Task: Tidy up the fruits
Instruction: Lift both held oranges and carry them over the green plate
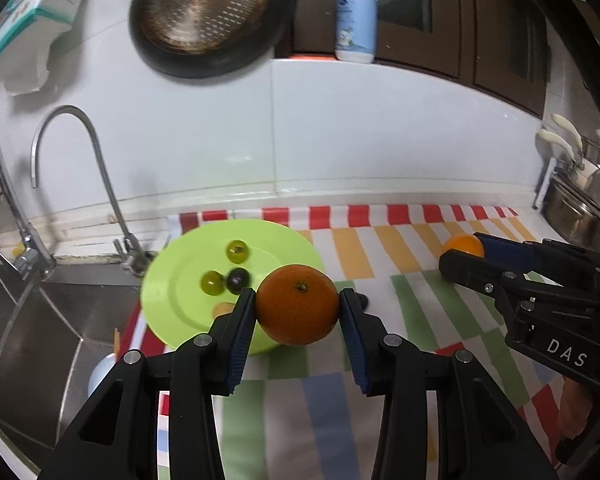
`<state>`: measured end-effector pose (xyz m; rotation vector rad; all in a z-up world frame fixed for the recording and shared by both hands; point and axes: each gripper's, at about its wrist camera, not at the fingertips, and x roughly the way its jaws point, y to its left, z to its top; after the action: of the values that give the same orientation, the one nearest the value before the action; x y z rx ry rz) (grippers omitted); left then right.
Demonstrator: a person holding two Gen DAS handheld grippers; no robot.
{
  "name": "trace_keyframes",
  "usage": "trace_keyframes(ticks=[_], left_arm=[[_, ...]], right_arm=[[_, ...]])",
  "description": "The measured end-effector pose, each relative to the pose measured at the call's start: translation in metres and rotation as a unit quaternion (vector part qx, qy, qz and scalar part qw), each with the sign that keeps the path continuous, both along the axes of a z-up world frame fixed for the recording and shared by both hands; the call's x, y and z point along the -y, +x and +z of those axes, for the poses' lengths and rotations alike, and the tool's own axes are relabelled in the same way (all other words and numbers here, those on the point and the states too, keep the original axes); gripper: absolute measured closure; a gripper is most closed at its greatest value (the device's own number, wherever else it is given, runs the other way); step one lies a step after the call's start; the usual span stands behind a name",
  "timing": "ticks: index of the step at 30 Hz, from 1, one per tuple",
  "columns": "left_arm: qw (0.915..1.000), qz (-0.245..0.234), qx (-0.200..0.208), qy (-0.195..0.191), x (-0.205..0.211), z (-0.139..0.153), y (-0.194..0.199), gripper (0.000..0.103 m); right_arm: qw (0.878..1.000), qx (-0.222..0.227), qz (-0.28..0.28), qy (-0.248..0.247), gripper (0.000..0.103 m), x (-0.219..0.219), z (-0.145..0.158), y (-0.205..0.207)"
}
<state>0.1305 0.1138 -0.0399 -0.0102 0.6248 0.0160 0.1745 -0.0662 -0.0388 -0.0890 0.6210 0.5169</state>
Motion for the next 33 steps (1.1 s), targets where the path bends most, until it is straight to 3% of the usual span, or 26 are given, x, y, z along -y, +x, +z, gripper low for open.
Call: trace_keyframes(ticks=[16, 33], left_arm=[[0.9985, 0.051, 0.001, 0.021, -0.053, -0.003, 0.017, 0.062], [0.9961, 0.061, -0.065, 0.0, -0.1, -0.052, 0.065, 0.062]], right_arm=[[0.998, 0.004, 0.065, 0.001, 0.065, -0.066, -0.001, 0.027], [0.995, -0.058, 0.076, -0.023, 0.065, -0.121, -0.055, 0.074]])
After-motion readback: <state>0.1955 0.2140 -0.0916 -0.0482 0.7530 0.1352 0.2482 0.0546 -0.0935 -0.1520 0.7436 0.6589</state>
